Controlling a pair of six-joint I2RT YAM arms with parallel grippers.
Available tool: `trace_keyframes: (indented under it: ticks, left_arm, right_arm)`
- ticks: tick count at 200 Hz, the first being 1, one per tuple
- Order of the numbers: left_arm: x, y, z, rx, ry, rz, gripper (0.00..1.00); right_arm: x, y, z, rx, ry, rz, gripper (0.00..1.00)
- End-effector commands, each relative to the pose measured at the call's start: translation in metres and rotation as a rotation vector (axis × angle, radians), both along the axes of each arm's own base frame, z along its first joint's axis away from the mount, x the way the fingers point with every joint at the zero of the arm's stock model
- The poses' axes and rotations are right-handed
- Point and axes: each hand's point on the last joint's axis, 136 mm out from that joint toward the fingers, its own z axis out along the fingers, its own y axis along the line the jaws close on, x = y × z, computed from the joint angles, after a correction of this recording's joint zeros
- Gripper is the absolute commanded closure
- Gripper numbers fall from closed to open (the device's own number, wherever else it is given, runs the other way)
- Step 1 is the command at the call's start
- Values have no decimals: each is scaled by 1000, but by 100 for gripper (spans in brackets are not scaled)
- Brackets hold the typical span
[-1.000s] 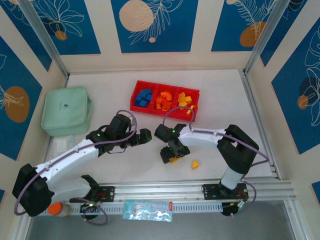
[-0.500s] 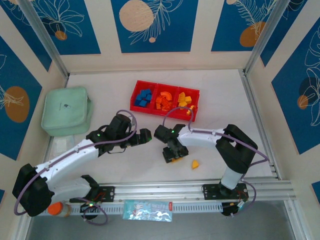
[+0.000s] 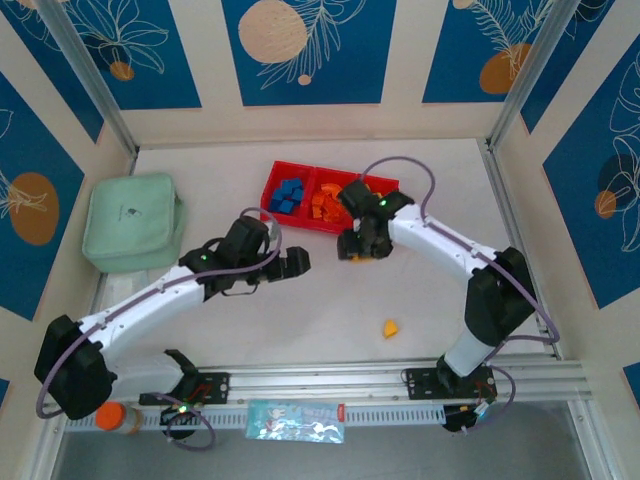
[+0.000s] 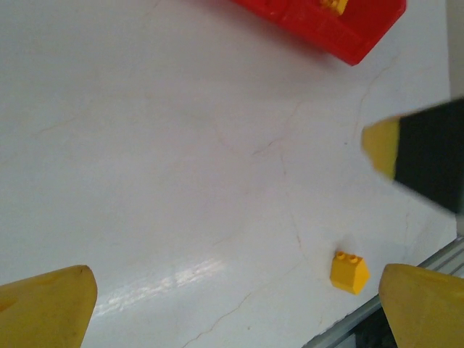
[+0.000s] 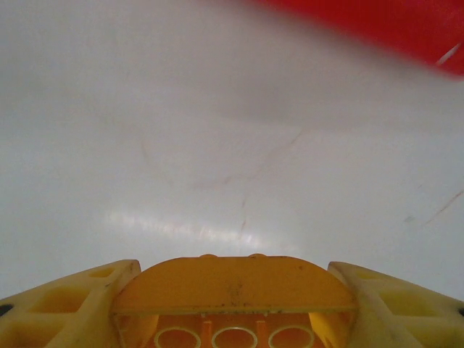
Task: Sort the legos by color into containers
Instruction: Place the lego in the container.
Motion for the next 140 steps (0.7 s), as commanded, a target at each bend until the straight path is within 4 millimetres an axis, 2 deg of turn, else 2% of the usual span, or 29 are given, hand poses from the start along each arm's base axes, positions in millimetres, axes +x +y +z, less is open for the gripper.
trace_keyframes:
  ticks: [1, 27, 50, 69, 103, 140]
  left_arm:
    - [11, -9, 16, -6, -48, -31, 1]
    - [21, -16, 24, -15, -63, -42, 1]
    - [28, -24, 27, -29, -69, -51, 1]
    - [33, -28, 26, -32, -64, -60, 1]
    - [36, -31, 26, -36, -62, -61, 1]
    - [36, -27, 23, -31, -58, -52, 1]
  right_arm:
    - [32, -18, 12, -36, -28, -11, 40]
    - [78, -34, 14, -74, -79, -36, 39]
    - [111, -37, 17, -51, -107, -53, 37]
    - [134, -39, 8, -67, -110, -61, 37]
    - [160, -34, -12, -95, -102, -17, 37]
    - [167, -33, -30, -119, -81, -1, 36]
